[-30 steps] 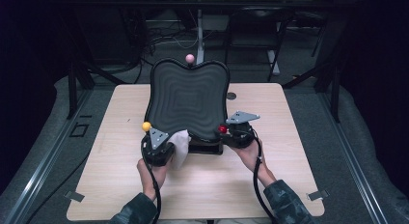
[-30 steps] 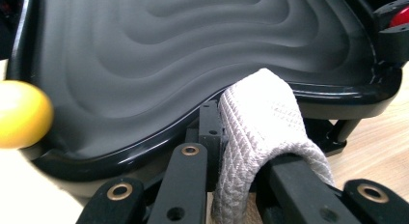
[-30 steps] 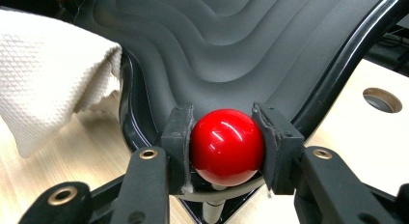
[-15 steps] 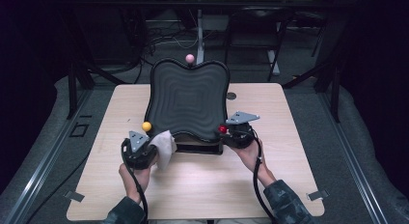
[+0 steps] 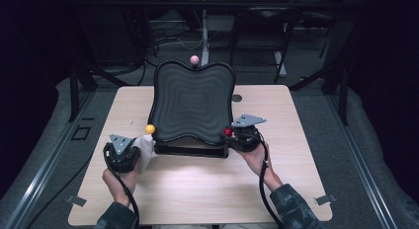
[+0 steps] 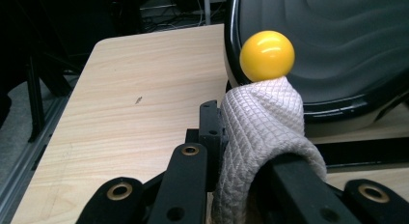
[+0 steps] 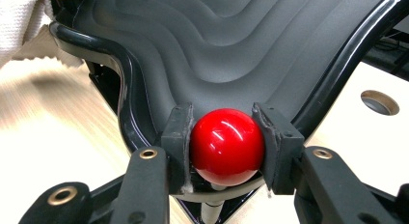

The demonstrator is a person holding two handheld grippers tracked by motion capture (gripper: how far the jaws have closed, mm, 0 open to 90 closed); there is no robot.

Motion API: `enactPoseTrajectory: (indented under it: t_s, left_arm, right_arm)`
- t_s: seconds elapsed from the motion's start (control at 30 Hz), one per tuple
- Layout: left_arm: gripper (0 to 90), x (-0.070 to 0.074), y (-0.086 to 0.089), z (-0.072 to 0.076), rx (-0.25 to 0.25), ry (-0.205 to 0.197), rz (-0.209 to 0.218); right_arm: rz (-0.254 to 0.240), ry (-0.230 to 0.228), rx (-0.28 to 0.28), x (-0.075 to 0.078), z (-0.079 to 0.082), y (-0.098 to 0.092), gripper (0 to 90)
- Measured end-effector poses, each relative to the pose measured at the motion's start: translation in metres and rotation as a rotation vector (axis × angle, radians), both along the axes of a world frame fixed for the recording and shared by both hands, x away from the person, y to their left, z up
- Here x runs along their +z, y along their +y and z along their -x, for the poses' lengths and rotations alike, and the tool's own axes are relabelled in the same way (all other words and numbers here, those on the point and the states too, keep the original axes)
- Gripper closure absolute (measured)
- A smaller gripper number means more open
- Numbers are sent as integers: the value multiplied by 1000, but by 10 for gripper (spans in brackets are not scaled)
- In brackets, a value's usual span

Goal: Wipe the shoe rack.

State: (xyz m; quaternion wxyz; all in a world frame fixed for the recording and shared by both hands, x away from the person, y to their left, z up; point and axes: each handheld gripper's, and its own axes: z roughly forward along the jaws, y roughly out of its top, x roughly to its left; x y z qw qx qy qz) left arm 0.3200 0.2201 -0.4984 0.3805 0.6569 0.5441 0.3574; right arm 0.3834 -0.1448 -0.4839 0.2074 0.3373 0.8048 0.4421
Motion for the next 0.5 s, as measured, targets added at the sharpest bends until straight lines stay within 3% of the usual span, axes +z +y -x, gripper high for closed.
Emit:
enactPoseTrajectory:
  t_s: [0.17, 0.5]
  left_arm:
    - [850, -1, -7, 2, -42, -4, 21]
    - [852, -2, -39, -4, -134, 8, 83]
  right_arm:
    - [-2, 1, 0, 0, 0, 0, 601]
    - [1, -1, -1, 0, 0, 0, 601]
